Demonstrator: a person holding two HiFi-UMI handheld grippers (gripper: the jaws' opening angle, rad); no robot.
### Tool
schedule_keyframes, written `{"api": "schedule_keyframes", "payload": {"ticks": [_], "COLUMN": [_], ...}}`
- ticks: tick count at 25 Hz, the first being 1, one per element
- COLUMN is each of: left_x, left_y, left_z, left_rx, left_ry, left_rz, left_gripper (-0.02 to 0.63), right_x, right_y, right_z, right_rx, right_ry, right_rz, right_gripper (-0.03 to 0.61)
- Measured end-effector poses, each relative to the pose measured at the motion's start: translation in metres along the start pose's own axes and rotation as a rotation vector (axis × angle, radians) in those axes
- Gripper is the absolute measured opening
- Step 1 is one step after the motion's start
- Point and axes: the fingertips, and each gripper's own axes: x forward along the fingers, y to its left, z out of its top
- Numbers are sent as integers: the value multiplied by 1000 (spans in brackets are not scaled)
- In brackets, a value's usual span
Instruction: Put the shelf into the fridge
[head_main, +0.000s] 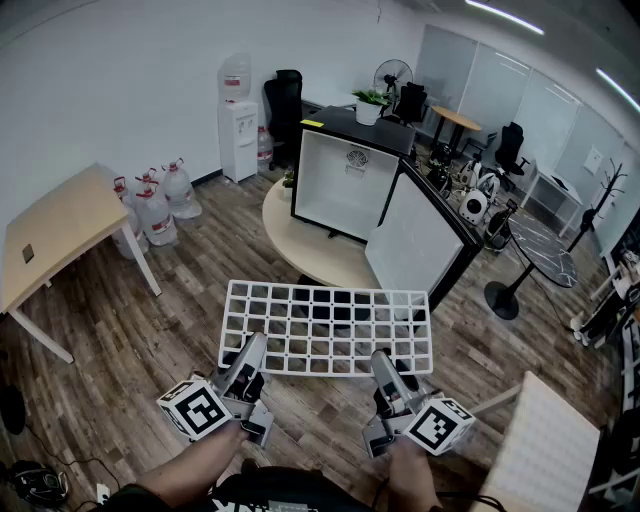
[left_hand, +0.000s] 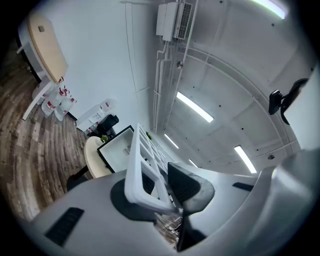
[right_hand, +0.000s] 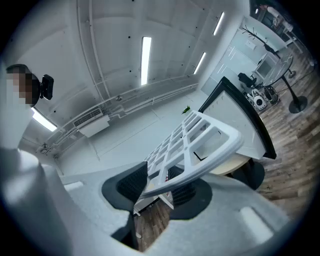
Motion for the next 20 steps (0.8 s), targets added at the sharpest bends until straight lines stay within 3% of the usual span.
{"api": "schedule_keyframes", "payload": {"ticks": [20], "left_x": [-6], "left_y": [13], "left_z": [14], "left_rx": [-12], "left_ry": [26], "left_rz": [-45], "left_gripper": [84], "right_x": [9], "right_y": [13], "right_z": [-13], "right_rx": [-8], "right_ry": [-25], "right_rz": [-20], "right_gripper": [127]}}
